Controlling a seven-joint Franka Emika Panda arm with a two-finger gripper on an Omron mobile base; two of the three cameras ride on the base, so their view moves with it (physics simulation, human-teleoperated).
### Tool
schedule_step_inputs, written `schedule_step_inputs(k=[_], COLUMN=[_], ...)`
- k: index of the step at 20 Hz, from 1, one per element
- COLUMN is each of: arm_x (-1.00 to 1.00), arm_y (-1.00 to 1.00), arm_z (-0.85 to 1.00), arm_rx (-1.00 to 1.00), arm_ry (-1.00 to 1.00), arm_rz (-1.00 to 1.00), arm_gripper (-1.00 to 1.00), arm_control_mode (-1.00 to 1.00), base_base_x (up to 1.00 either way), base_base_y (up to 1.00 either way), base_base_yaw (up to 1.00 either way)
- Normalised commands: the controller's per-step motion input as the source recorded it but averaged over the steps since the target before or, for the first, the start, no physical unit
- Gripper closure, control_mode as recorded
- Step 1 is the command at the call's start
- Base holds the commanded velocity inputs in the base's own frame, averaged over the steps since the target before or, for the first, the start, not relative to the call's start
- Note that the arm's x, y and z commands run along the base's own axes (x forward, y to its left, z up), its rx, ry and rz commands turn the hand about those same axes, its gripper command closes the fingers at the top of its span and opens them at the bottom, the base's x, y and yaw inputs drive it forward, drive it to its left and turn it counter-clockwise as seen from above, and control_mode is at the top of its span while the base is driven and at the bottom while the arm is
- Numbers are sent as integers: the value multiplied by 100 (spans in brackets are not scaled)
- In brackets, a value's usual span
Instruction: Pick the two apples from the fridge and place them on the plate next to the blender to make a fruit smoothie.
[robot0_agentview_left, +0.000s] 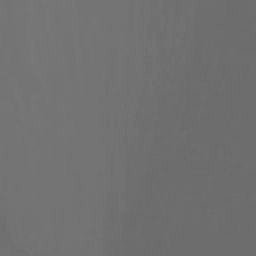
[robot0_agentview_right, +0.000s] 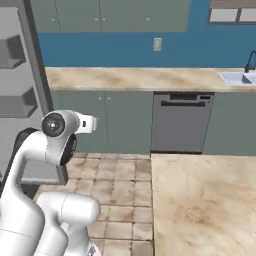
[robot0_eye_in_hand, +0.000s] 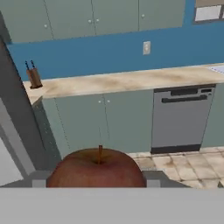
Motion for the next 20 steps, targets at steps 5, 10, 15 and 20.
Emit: schedule_step_inputs(k=[5, 10, 15, 20], arm_x=[0, 0, 0, 0], arm_y=[0, 0, 0, 0], arm_z=[0, 0, 0, 0], arm_rx=[0, 0, 0, 0], arm_ry=[0, 0, 0, 0], arm_rz=[0, 0, 0, 0], arm_gripper=[100, 100, 100, 100], arm_control_mode=[100, 100, 100, 100], base_base_x=[-13, 12, 54, -2], base_base_y=[-19, -62, -62, -19], base_base_yaw=[-82, -66, -49, -83])
